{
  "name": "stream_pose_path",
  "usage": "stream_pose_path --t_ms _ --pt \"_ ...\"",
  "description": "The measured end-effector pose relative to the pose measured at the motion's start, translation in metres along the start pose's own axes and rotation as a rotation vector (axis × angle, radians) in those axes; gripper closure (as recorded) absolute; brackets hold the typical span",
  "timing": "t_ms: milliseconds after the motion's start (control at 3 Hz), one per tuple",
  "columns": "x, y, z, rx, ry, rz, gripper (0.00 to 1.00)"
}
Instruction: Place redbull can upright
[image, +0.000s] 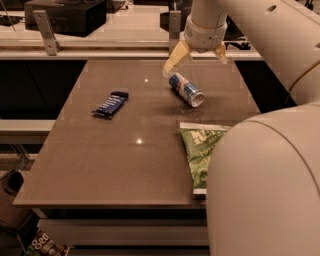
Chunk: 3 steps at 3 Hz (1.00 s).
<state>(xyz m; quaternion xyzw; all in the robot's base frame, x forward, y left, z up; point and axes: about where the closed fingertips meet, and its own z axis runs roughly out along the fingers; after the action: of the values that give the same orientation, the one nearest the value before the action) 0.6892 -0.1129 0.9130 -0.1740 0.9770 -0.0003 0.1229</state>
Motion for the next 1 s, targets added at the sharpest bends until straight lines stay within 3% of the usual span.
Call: stream_pose_path --t_ms 1000 --pt "-0.0075 0.0086 0.006 -0.089 -0.084 -0.126 0.0"
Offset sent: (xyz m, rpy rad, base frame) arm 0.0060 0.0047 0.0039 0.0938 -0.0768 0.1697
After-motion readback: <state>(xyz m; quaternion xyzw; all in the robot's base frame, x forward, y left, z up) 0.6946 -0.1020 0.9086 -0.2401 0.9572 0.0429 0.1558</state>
